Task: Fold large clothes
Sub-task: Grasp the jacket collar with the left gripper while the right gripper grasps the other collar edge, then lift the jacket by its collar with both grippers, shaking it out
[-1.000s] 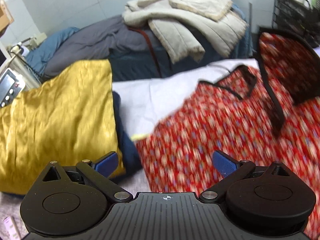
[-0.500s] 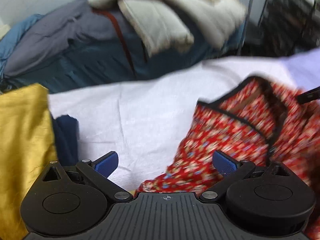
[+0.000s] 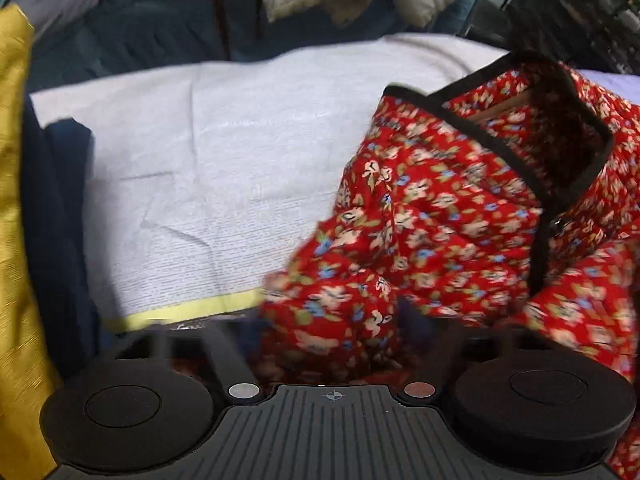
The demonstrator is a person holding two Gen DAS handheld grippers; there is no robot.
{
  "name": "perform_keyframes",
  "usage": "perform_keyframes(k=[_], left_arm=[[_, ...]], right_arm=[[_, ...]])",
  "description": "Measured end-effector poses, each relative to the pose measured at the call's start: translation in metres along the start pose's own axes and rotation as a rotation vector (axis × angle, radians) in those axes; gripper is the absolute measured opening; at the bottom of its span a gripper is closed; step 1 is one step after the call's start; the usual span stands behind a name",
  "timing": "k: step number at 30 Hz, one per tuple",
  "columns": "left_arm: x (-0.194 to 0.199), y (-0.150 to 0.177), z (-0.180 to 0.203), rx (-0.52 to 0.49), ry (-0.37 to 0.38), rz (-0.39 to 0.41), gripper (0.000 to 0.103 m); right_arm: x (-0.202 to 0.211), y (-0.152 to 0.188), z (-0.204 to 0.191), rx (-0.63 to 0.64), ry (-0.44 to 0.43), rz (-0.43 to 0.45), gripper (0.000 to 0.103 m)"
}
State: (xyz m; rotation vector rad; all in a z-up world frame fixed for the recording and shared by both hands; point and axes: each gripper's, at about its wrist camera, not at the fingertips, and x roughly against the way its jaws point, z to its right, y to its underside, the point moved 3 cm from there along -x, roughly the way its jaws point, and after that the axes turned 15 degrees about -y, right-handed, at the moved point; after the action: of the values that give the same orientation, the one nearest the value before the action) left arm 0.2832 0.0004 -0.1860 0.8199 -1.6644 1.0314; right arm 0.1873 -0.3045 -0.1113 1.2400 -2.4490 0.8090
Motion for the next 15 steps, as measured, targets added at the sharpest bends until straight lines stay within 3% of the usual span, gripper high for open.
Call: perform_keyframes(k=[1,2,5,10,15], left_arm=[[0.009,0.003,0.002,0.003,0.018,0.021,0.087],[0.020,0.007,0.004,-0.011,0.020,0.059,0.076],[0.056,0.019,0.012,-0.054,0.014,0.154,0.073],[0.130,0.039,0.001,0.037,0.055,0.310,0.073],[0.247,0.060,-0.033,0.157,0.127,0.533,0.073]], right_arm=[[0.009,0.004,-0.010,-0.003,-0.017,0.034,0.036],[0.017,0.008,-0.020,-0.013,-0.037,0.073,0.034],[0.049,0.014,-0.049,-0.048,-0.123,0.208,0.031],[0.097,0.019,-0.101,-0.078,-0.221,0.322,0.031],[0.164,0.021,-0.193,0.093,-0.358,0.400,0.031]])
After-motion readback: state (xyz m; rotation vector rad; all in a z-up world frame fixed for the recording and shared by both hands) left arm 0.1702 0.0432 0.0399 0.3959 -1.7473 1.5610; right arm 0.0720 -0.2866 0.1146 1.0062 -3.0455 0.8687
